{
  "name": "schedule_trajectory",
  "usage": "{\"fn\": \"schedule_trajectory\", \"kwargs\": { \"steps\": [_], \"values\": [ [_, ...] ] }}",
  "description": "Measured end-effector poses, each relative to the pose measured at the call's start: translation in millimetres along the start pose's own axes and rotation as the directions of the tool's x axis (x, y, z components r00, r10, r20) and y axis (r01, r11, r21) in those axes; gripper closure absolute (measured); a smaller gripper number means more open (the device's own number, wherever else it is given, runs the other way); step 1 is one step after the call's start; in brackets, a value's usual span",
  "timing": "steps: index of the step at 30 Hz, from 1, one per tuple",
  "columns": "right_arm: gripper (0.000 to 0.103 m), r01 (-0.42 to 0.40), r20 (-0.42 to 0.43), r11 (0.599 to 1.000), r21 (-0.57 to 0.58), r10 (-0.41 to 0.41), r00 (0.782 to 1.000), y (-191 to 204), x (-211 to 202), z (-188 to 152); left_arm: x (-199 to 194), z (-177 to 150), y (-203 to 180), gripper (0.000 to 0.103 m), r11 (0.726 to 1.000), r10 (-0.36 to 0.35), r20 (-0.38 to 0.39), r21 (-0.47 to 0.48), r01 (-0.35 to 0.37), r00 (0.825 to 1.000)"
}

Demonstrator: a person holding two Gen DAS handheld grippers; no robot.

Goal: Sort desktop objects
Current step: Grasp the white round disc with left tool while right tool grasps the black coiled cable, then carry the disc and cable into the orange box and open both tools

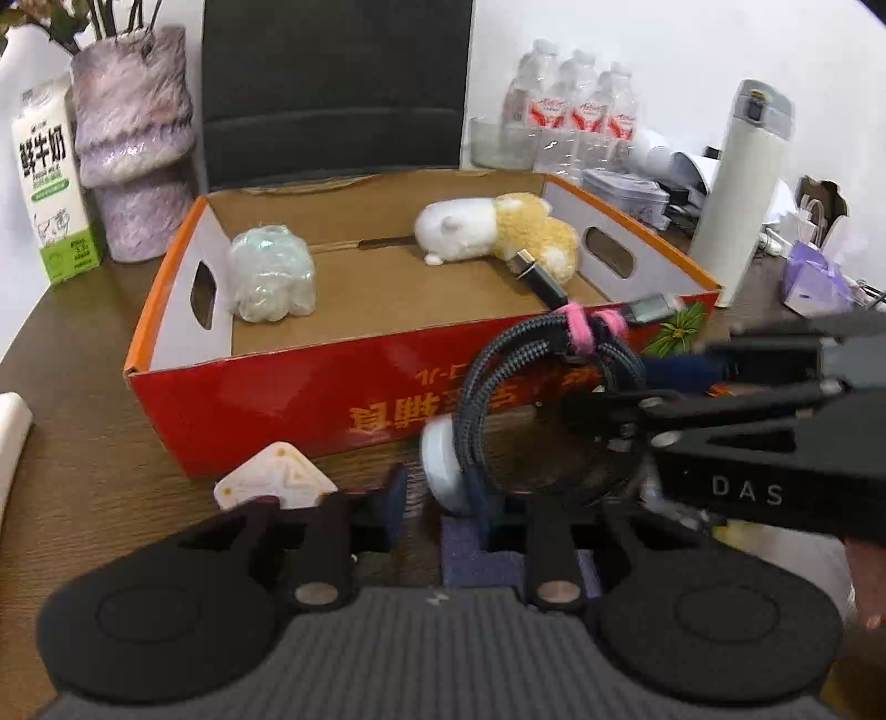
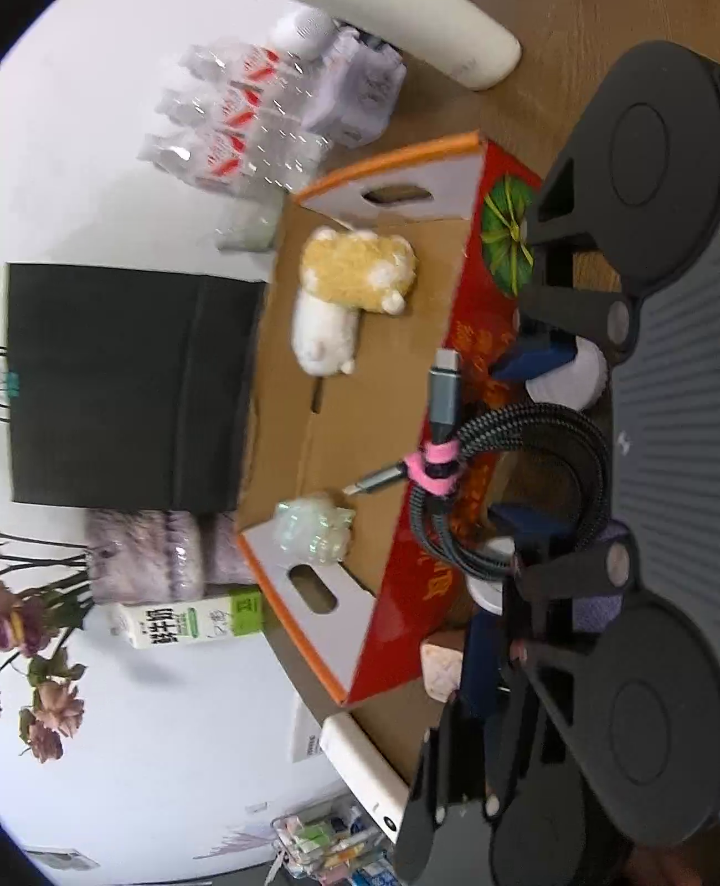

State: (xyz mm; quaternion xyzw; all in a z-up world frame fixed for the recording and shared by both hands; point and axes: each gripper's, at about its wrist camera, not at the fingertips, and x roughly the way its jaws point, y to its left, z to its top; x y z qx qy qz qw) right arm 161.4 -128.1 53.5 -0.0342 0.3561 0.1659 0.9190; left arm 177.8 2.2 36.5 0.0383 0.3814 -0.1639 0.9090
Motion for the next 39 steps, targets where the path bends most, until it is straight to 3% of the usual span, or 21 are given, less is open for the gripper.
{"fn": "schedule_trajectory", "kwargs": {
  "steps": [3, 7, 12, 13, 16, 17, 19, 23, 25, 30, 33, 39],
  "values": [
    [0.092, -0.025, 0.014, 1.000, 0.017, 0.025, 1.000, -4, -1, -5, -2, 1, 2, 0.092, 1.000, -0.011, 0.031, -0.028, 0.012, 0.999],
    [0.094, -0.056, 0.129, 0.998, -0.011, 0.057, 0.990, 7, -27, -8, -29, -2, -6, 0.093, 0.999, -0.004, 0.120, -0.042, 0.010, 0.993],
    [0.094, -0.038, 0.285, 0.996, -0.076, 0.058, 0.957, 20, -86, -11, -91, -6, -24, 0.093, 0.999, 0.049, 0.262, -0.019, -0.045, 0.964],
    [0.094, -0.048, 0.316, 0.996, -0.079, 0.071, 0.946, 19, -96, -12, -103, -9, -29, 0.093, 0.996, 0.089, 0.283, -0.023, -0.086, 0.955],
    [0.094, 0.046, 0.412, 0.999, -0.024, -0.032, 0.911, 12, -120, -22, -132, -27, -37, 0.093, 0.981, 0.190, 0.320, -0.031, -0.190, 0.928],
    [0.094, 0.063, 0.432, 0.998, 0.009, -0.060, 0.900, 8, -127, -28, -141, -34, -38, 0.093, 0.980, 0.195, 0.324, -0.040, -0.193, 0.926],
    [0.094, 0.016, 0.449, 0.998, 0.054, -0.039, 0.893, 0, -139, -39, -155, -47, -38, 0.093, 0.982, 0.186, 0.327, -0.067, -0.174, 0.927],
    [0.095, 0.018, 0.439, 0.994, 0.112, -0.066, 0.896, -4, -155, -62, -168, -68, -39, 0.093, 0.980, 0.188, 0.286, -0.118, -0.160, 0.940],
    [0.095, -0.019, 0.433, 0.989, 0.147, -0.048, 0.900, -7, -167, -74, -172, -77, -41, 0.093, 0.983, 0.165, 0.274, -0.128, -0.135, 0.947],
    [0.095, -0.024, 0.390, 0.993, 0.119, -0.025, 0.920, 8, -193, -107, -178, -102, -54, 0.093, 0.978, 0.192, 0.255, -0.124, -0.164, 0.948],
    [0.095, -0.013, 0.354, 0.995, 0.099, -0.023, 0.935, 17, -199, -121, -181, -111, -57, 0.093, 0.982, 0.163, 0.246, -0.136, -0.133, 0.955],
    [0.095, 0.025, 0.353, 0.998, 0.063, -0.046, 0.934, 21, -208, -108, -193, -91, -53, 0.093, 0.988, 0.156, 0.314, -0.055, -0.146, 0.936]
  ]
}}
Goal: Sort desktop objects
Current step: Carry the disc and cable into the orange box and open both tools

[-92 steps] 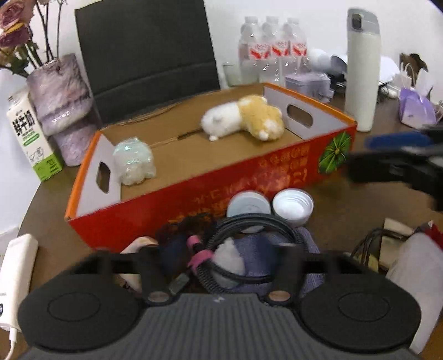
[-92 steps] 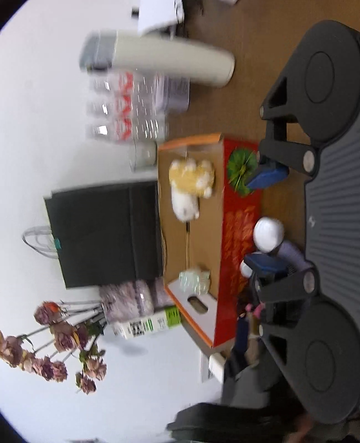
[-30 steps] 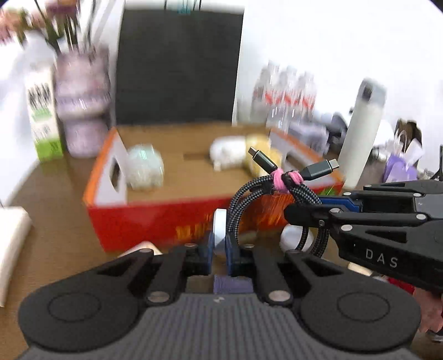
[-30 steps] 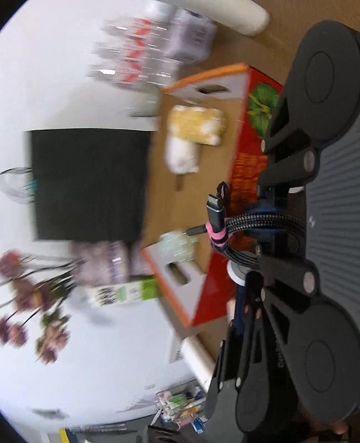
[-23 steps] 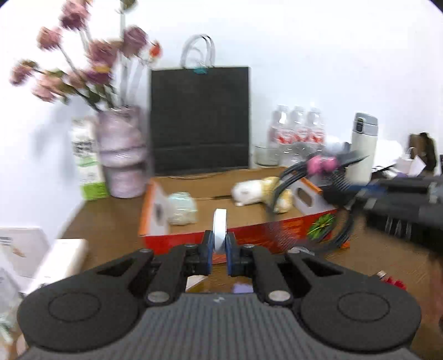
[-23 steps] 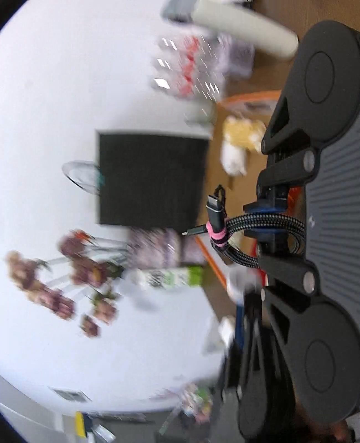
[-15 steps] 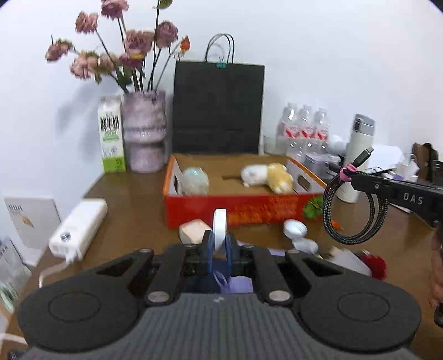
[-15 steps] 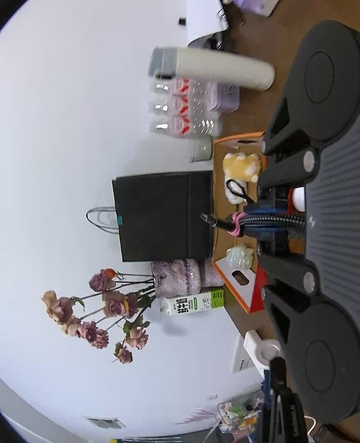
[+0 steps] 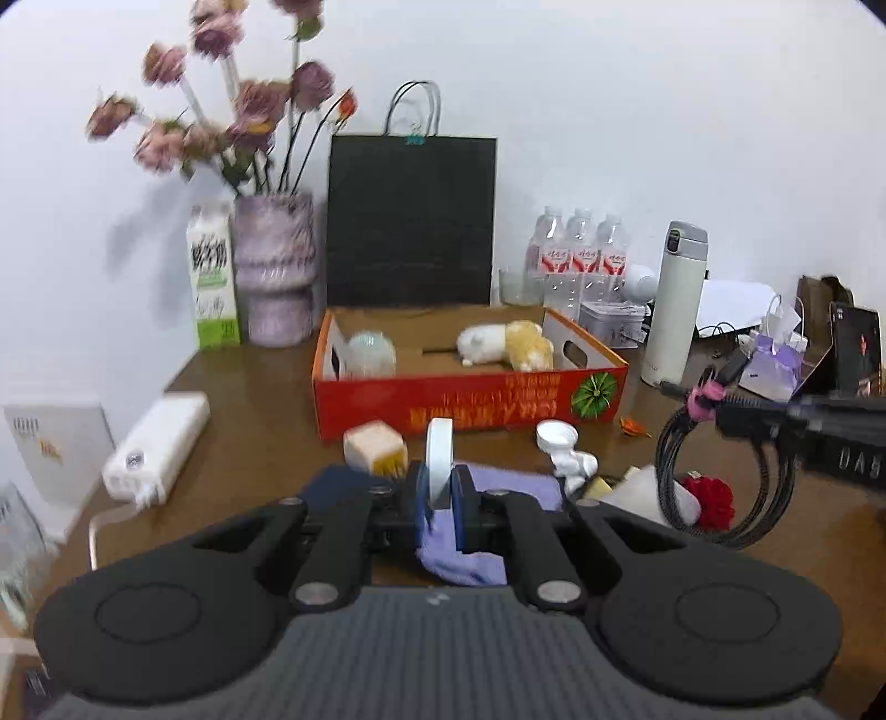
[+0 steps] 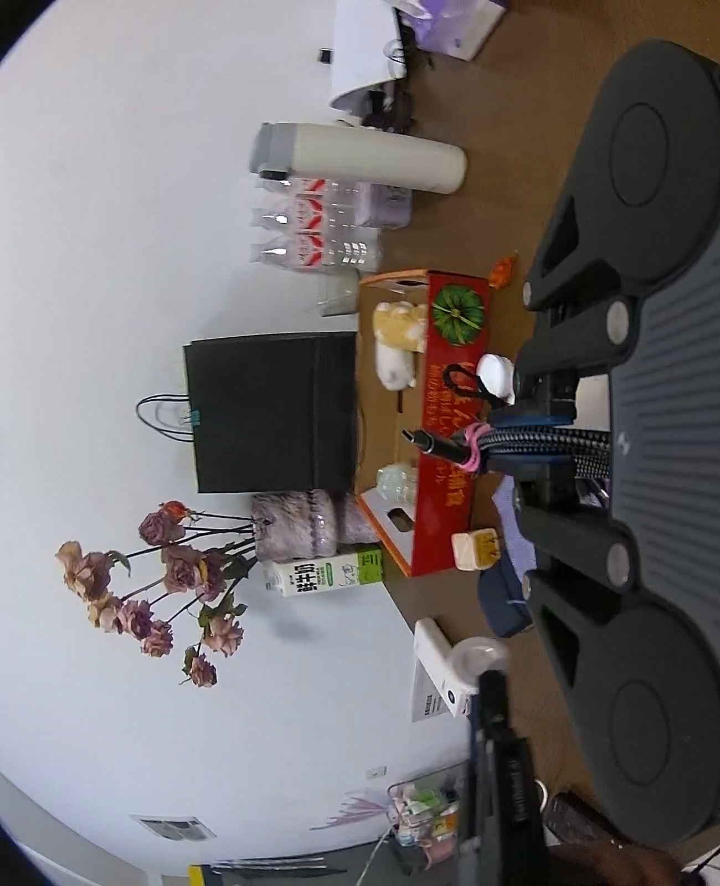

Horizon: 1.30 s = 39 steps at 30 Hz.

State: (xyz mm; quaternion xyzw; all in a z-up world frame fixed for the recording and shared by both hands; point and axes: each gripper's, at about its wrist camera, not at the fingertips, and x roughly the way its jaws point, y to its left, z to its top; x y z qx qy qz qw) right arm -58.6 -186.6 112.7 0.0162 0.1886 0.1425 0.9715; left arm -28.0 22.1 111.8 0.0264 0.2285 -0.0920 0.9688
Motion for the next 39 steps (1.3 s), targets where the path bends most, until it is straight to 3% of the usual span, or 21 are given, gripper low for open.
{"fn": "schedule_trajectory", "kwargs": {
  "steps": [4, 7, 12, 15, 17, 18, 21, 23, 26, 27, 28, 30, 31, 32, 33, 34, 35, 38, 39],
  "values": [
    [0.095, 0.010, 0.031, 1.000, 0.004, -0.010, 0.999, -8, 32, 45, 40, 47, 14, 0.093, 0.998, -0.008, -0.009, 0.065, 0.009, 1.000],
    [0.095, -0.022, 0.014, 0.998, 0.052, 0.021, 1.000, -19, 85, 91, 96, 87, 31, 0.093, 0.999, -0.042, -0.072, 0.018, 0.043, 0.997],
    [0.095, -0.073, -0.114, 0.996, 0.047, 0.078, 0.990, -20, 208, 151, 202, 132, 52, 0.093, 0.995, -0.095, -0.196, -0.045, 0.088, 0.976],
    [0.095, -0.095, -0.214, 0.994, 0.051, 0.103, 0.971, -23, 284, 163, 264, 131, 70, 0.093, 0.990, -0.110, -0.305, -0.114, 0.079, 0.946],
    [0.095, -0.134, -0.286, 0.986, 0.101, 0.157, 0.945, -32, 332, 159, 296, 120, 80, 0.093, 0.978, -0.157, -0.366, -0.190, 0.091, 0.917],
    [0.095, -0.148, -0.305, 0.981, 0.124, 0.179, 0.935, -37, 349, 155, 307, 114, 83, 0.093, 0.977, -0.152, -0.383, -0.198, 0.079, 0.911],
    [0.095, -0.161, -0.376, 0.972, 0.174, 0.216, 0.901, -51, 397, 137, 324, 100, 82, 0.090, 0.992, -0.049, -0.367, -0.124, 0.004, 0.929],
    [0.094, -0.118, -0.411, 0.982, 0.148, 0.170, 0.896, -54, 415, 125, 326, 96, 81, 0.086, 0.995, -0.008, -0.329, -0.097, -0.026, 0.944],
    [0.085, -0.028, -0.449, 0.999, 0.026, 0.036, 0.893, -46, 425, 111, 329, 96, 78, 0.063, 0.996, -0.026, -0.340, -0.091, -0.005, 0.940],
    [0.079, -0.007, -0.472, 1.000, 0.010, 0.010, 0.881, -44, 429, 108, 329, 97, 77, 0.055, 0.995, -0.040, -0.343, -0.102, 0.005, 0.939],
    [0.077, -0.012, -0.468, 1.000, 0.009, 0.015, 0.884, -42, 427, 109, 330, 98, 75, 0.051, 0.994, -0.047, -0.345, -0.106, 0.011, 0.937],
    [0.064, 0.001, -0.395, 1.000, 0.000, -0.001, 0.919, -41, 414, 117, 336, 99, 69, 0.021, 0.997, -0.046, -0.365, -0.081, 0.018, 0.930],
    [0.061, 0.017, -0.372, 1.000, -0.012, -0.020, 0.928, -39, 404, 124, 343, 98, 63, 0.018, 0.999, -0.034, -0.389, -0.044, 0.019, 0.921],
    [0.050, 0.028, -0.352, 0.999, -0.031, -0.037, 0.935, -36, 394, 129, 346, 97, 58, 0.022, 1.000, -0.001, -0.404, 0.000, 0.001, 0.915],
    [0.037, 0.037, -0.332, 0.998, -0.056, -0.053, 0.942, -34, 382, 134, 345, 97, 54, 0.018, 0.999, 0.035, -0.403, 0.025, -0.027, 0.915],
    [0.032, 0.045, -0.317, 0.995, -0.088, -0.071, 0.946, -31, 368, 137, 342, 96, 52, 0.013, 0.999, 0.047, -0.403, 0.023, -0.041, 0.914],
    [0.027, 0.051, -0.308, 0.992, -0.116, -0.085, 0.948, -31, 357, 138, 338, 95, 52, 0.006, 0.999, 0.043, -0.395, 0.006, -0.044, 0.918],
    [0.025, 0.088, -0.315, 0.983, -0.158, -0.135, 0.940, -34, 323, 131, 320, 98, 51, 0.008, 0.998, 0.060, -0.305, -0.013, -0.067, 0.951],
    [0.025, 0.097, -0.324, 0.984, -0.148, -0.141, 0.935, -38, 314, 127, 315, 100, 49, 0.000, 0.997, 0.072, -0.274, 0.001, -0.075, 0.959]
  ]
}}
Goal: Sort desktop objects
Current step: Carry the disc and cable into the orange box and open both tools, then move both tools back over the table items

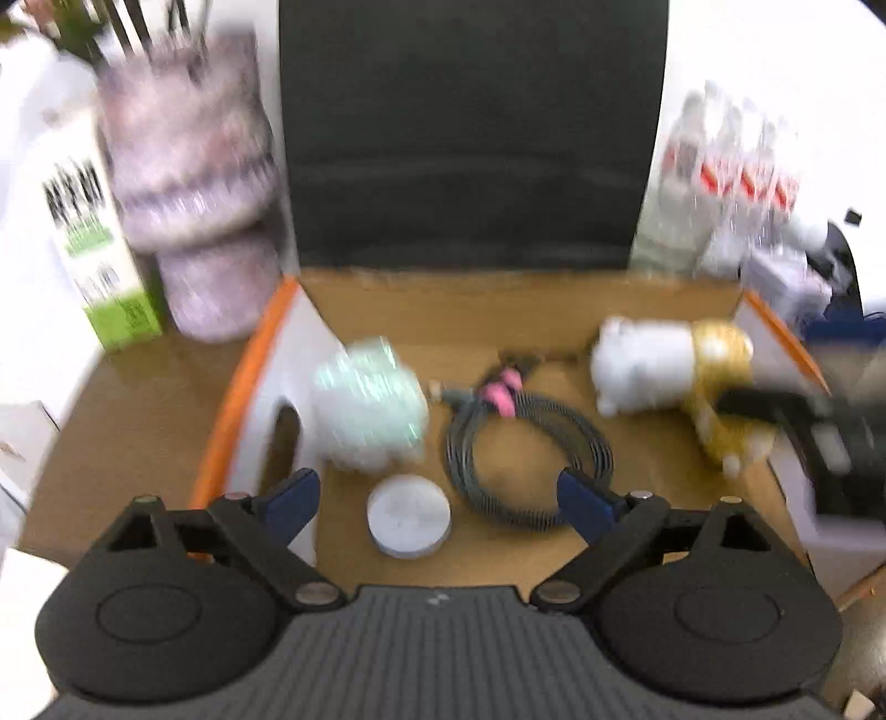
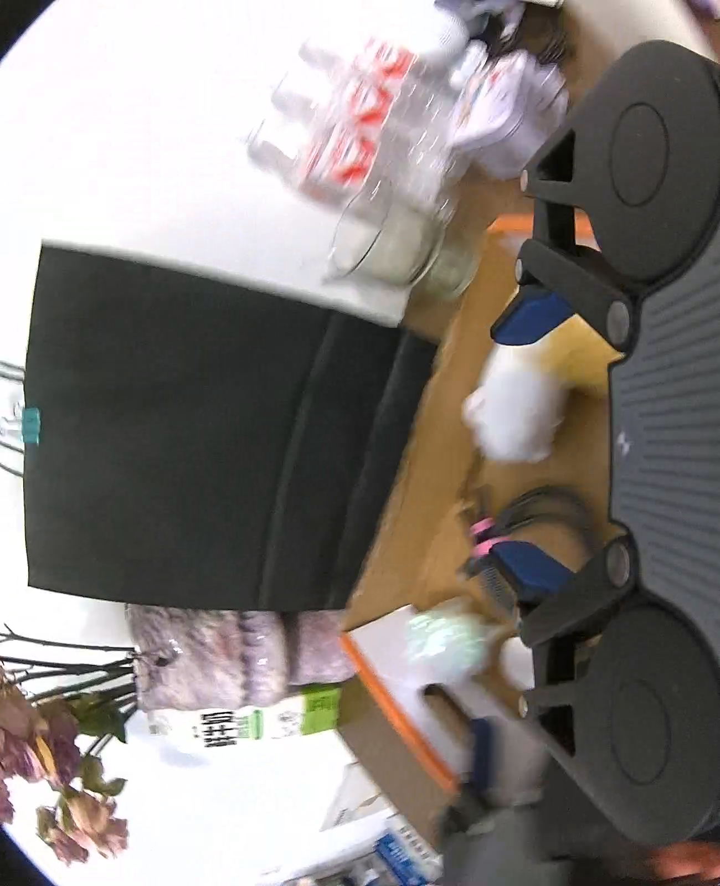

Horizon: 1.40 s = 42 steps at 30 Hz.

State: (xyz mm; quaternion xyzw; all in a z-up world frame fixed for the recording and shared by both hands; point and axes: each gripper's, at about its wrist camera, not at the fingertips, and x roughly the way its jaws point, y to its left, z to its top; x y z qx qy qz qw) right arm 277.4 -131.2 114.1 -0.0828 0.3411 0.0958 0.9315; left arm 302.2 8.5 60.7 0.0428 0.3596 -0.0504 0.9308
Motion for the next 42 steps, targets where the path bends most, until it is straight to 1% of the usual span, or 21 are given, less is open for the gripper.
{"fn": "schedule_trajectory", "kwargs": {
  "steps": [1, 2, 4, 6, 8, 10, 13, 16, 17, 18, 20, 22, 25, 26, 30, 31, 32, 36, 38, 39, 42],
  "values": [
    [0.025, -0.003, -0.015, 1.000, 0.017, 0.003, 1.000, -5, -7, -9, -1, 1, -3, 0.000, 0.999, 0.012, 0.020, 0.031, -0.012, 1.000],
    [0.024, -0.013, -0.033, 0.999, 0.031, 0.014, 0.999, -10, -11, -16, 4, 2, -7, 0.000, 0.997, 0.029, 0.000, 0.071, -0.029, 1.000],
    [0.021, -0.018, -0.047, 0.998, 0.068, 0.022, 0.999, -20, -16, -31, 23, 3, -12, 0.001, 0.993, 0.053, -0.119, 0.110, -0.040, 0.992],
    [0.016, -0.030, -0.048, 0.992, 0.123, 0.036, 0.998, -28, -15, -45, 25, 4, -13, 0.001, 0.996, 0.063, -0.153, 0.076, -0.052, 0.986],
    [0.016, -0.072, -0.069, 0.986, 0.152, 0.083, 0.994, -32, -7, -56, 24, -1, -15, 0.001, 1.000, 0.016, -0.204, 0.028, -0.011, 0.979],
    [0.015, -0.064, -0.057, 0.991, 0.122, 0.071, 0.996, -28, -4, -61, 14, -8, -26, 0.000, 0.997, 0.038, -0.177, 0.072, -0.026, 0.983],
    [0.015, -0.016, -0.080, 0.998, 0.067, 0.021, 0.997, -22, 1, -62, 1, -15, -37, 0.000, 0.990, 0.067, -0.126, 0.133, -0.050, 0.990],
    [0.015, -0.009, -0.100, 0.996, 0.085, 0.017, 0.995, -23, 1, -59, -7, -16, -43, 0.000, 0.985, 0.063, -0.106, 0.168, -0.045, 0.992],
    [0.015, -0.015, -0.102, 0.994, 0.106, 0.026, 0.994, -26, -2, -59, -11, -16, -43, 0.000, 0.984, 0.064, -0.084, 0.173, -0.048, 0.994],
    [0.015, -0.027, -0.097, 0.992, 0.125, 0.039, 0.995, -29, -7, -58, -20, -16, -43, 0.000, 0.984, 0.055, -0.050, 0.171, -0.046, 0.997],
    [0.015, -0.060, -0.047, 0.987, 0.146, 0.067, 0.997, -33, -25, -58, -47, -15, -35, 0.000, 0.993, -0.004, 0.039, 0.121, -0.001, 0.999],
    [0.015, -0.074, 0.011, 0.985, 0.154, 0.073, 0.997, -37, -50, -57, -76, -14, -25, 0.000, 0.998, -0.057, 0.121, 0.043, 0.052, 0.991],
    [0.015, -0.090, 0.097, 0.978, 0.190, 0.073, 0.993, -39, -85, -58, -126, -24, -17, 0.000, 0.994, -0.079, 0.252, -0.053, 0.096, 0.964],
    [0.015, -0.103, 0.131, 0.973, 0.206, 0.077, 0.988, -39, -100, -62, -141, -31, -17, 0.000, 0.993, -0.070, 0.280, -0.067, 0.093, 0.957],
    [0.011, -0.140, 0.216, 0.961, 0.237, 0.088, 0.972, -29, -141, -91, -196, -75, -22, 0.000, 0.997, 0.019, 0.348, -0.082, 0.010, 0.937],
    [0.011, -0.147, 0.224, 0.959, 0.241, 0.092, 0.970, -26, -147, -101, -207, -91, -21, 0.000, 0.995, 0.013, 0.370, -0.095, 0.024, 0.929],
    [0.011, -0.151, 0.229, 0.959, 0.242, 0.094, 0.969, -20, -154, -114, -216, -105, -21, 0.000, 0.993, 0.003, 0.379, -0.111, 0.042, 0.925],
    [0.010, -0.148, 0.228, 0.961, 0.233, 0.094, 0.969, -1, -174, -164, -232, -157, -16, 0.000, 0.979, -0.049, 0.348, -0.171, 0.115, 0.936],
    [0.010, -0.141, 0.218, 0.967, 0.214, 0.093, 0.972, 9, -183, -190, -235, -181, -17, 0.000, 0.978, -0.038, 0.339, -0.182, 0.105, 0.940],
    [0.010, -0.135, 0.211, 0.968, 0.210, 0.090, 0.973, 13, -187, -201, -236, -193, -22, 0.000, 0.982, -0.026, 0.324, -0.171, 0.085, 0.946],
    [0.010, -0.104, 0.188, 0.979, 0.177, 0.070, 0.980, 24, -196, -230, -243, -221, -29, 0.000, 0.991, -0.020, 0.309, -0.118, 0.060, 0.951]
  ]
}}
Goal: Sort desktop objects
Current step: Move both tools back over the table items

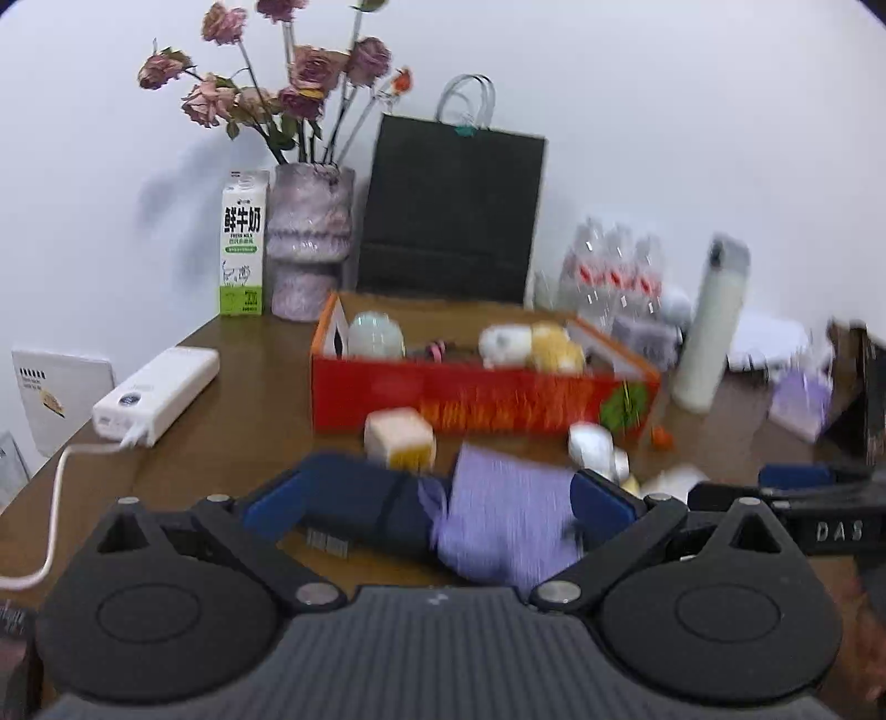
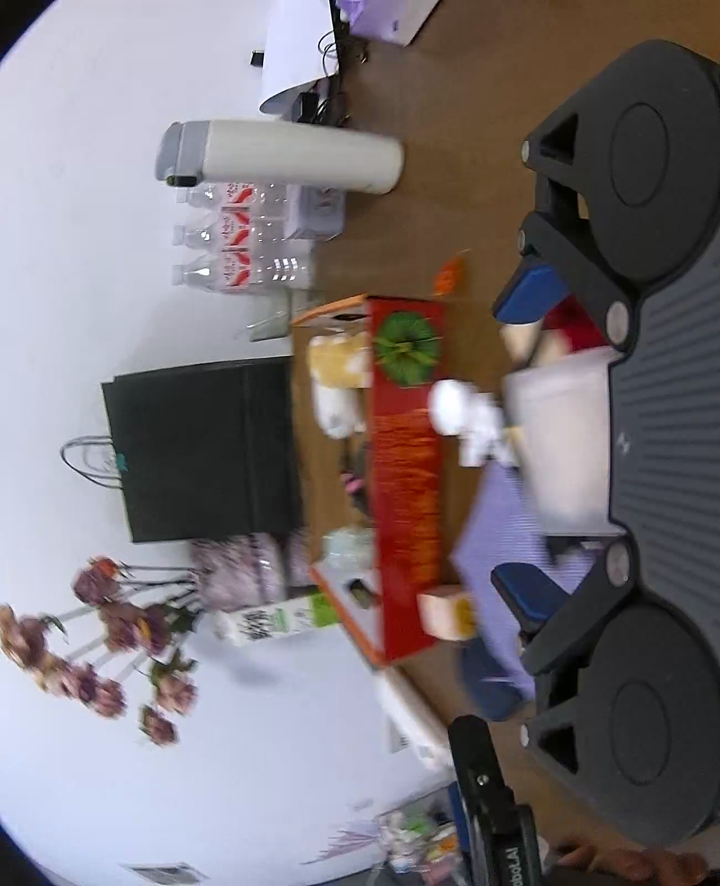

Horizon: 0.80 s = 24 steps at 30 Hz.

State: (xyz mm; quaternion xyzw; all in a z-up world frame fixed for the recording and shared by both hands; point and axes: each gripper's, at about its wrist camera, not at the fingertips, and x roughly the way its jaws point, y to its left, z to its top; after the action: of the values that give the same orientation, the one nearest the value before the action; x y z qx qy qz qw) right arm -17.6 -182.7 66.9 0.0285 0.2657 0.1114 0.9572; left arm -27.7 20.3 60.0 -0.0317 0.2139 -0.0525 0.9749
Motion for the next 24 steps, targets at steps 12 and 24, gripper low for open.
{"fn": "schedule_trajectory", "kwargs": {
  "steps": [12, 24],
  "values": [
    [0.009, 0.052, -0.003, 0.997, -0.057, -0.053, 0.999, 4, -18, -45, -8, -36, -11, 0.000, 1.000, -0.027, -0.080, -0.015, 0.026, 0.996],
    [0.011, 0.080, 0.019, 0.997, -0.017, -0.079, 0.997, -13, -16, -21, 14, -8, -5, 0.000, 1.000, 0.021, -0.097, 0.020, -0.019, 0.995]
  ]
}}
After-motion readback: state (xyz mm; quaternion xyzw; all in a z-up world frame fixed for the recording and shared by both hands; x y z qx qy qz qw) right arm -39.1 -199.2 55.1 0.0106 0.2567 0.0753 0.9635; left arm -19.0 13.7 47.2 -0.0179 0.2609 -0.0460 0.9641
